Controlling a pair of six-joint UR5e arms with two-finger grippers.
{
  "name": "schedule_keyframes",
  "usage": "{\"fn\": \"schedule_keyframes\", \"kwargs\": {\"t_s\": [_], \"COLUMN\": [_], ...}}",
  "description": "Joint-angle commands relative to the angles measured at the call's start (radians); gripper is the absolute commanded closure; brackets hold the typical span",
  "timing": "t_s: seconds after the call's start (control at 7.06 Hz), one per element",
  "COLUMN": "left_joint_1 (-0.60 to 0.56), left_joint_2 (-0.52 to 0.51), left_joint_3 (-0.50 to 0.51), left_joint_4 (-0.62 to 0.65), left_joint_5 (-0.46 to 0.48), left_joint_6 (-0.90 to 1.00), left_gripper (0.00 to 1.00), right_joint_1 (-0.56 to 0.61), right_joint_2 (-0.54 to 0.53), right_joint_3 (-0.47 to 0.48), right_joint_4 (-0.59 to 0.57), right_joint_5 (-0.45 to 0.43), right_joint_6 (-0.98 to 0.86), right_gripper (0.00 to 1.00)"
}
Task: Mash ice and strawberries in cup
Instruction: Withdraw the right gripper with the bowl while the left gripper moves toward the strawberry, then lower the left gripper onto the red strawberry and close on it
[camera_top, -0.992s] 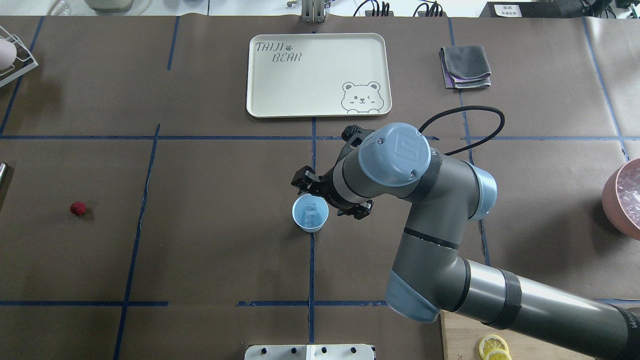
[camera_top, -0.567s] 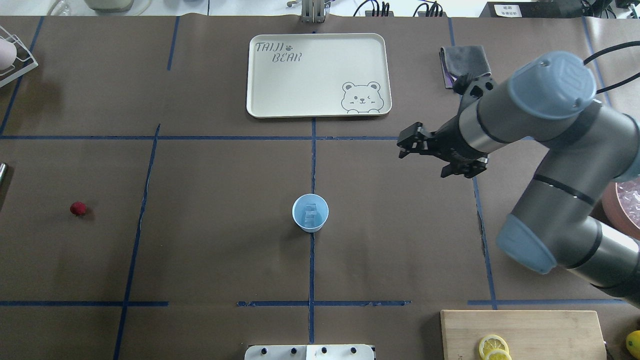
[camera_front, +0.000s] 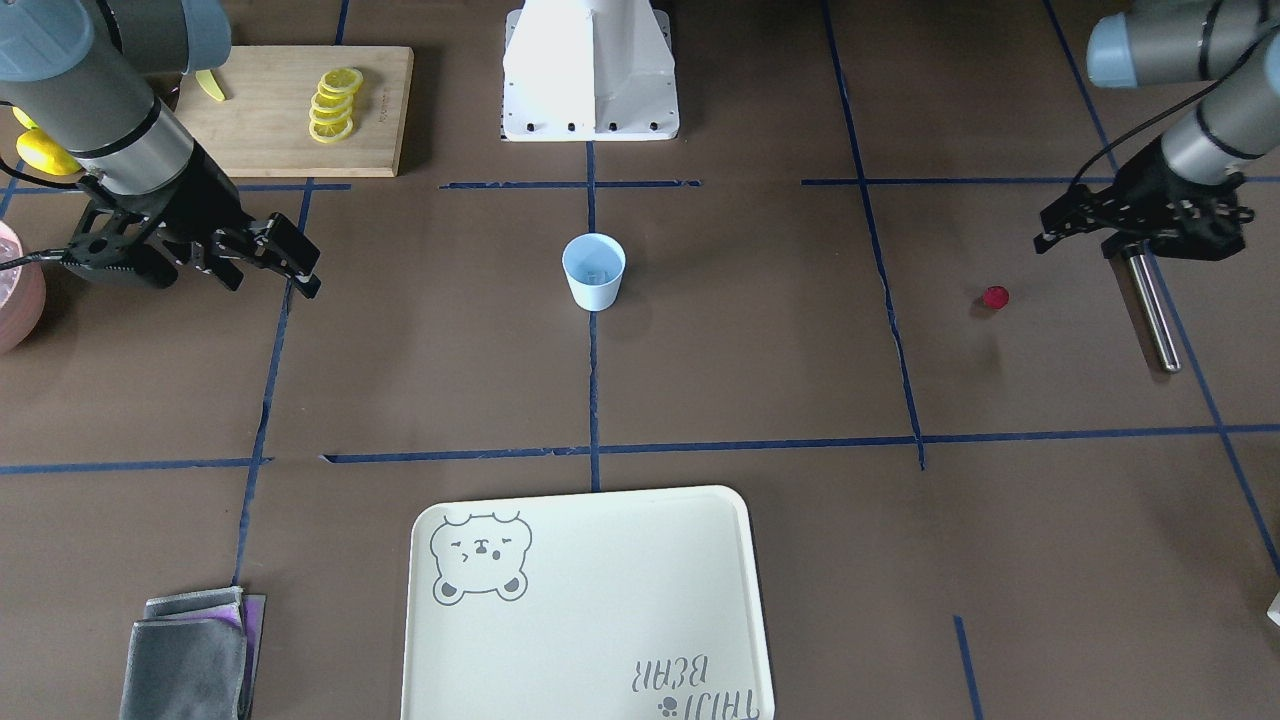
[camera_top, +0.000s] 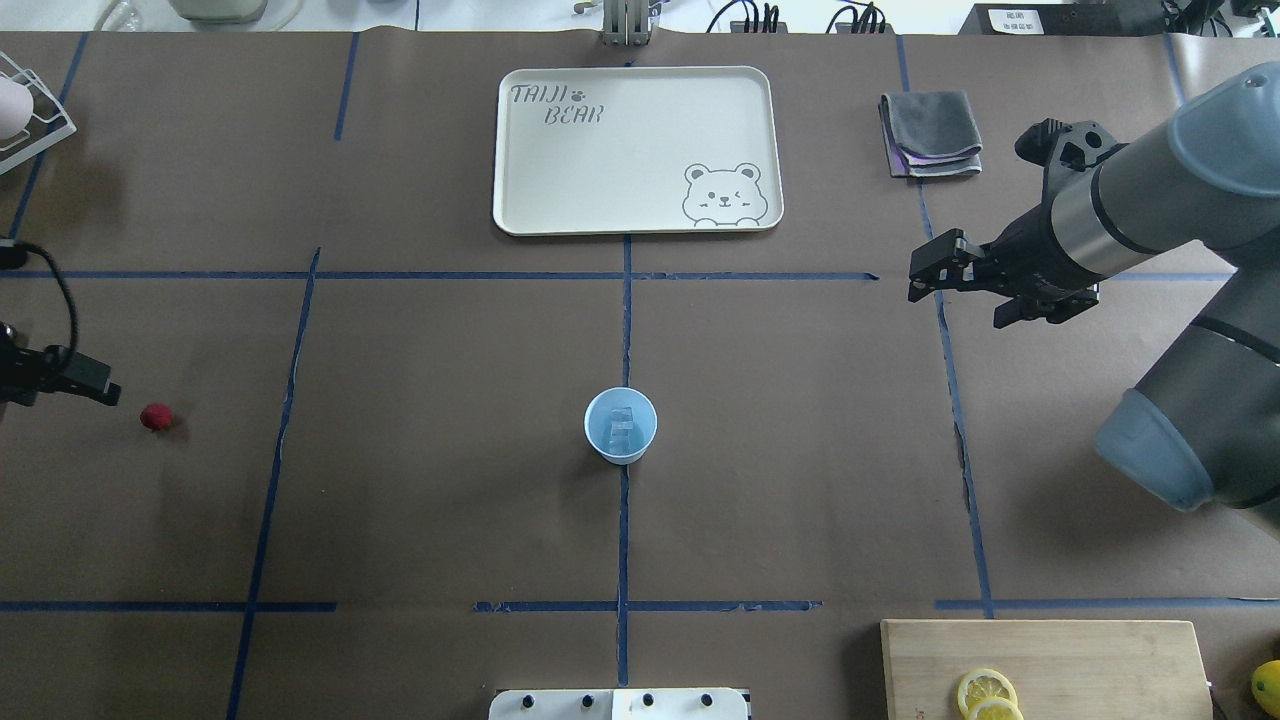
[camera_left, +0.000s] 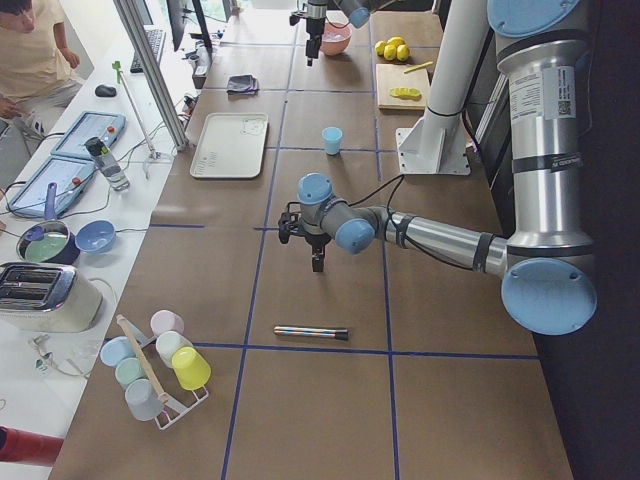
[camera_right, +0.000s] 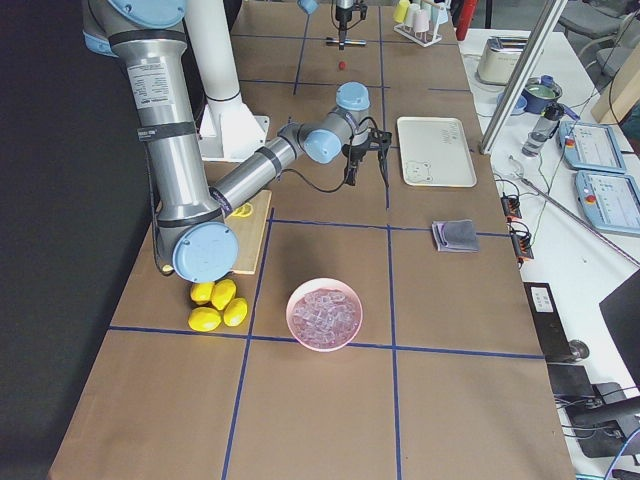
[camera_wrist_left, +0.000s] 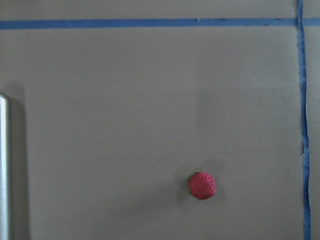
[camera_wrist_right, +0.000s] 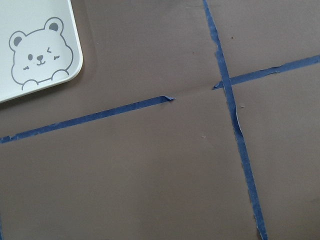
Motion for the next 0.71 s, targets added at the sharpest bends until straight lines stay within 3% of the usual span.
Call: {"fn": "schedule_keyframes", "kwargs": {"t_s": [0.0,0.57], "left_joint_1": [0.107,0.108], "left_joint_2": [-0.019,-0.049], "left_joint_3": [0.035,0.115], "left_joint_4": [-0.03,-0.102], "left_joint_5": [0.121,0.123], "left_joint_6": [-0.076,-0.082], "left_gripper": [0.0,0.0], "right_joint_1": [0.003,0.002], "right_joint_2": [-0.003,-0.003], "right_joint_3": [0.0,-0.003], "right_joint_4": [0.0,0.0], "right_joint_5": [-0.001,-0.004], "right_joint_6": [-0.008,-0.008], "right_gripper": [0.01,0.01]}}
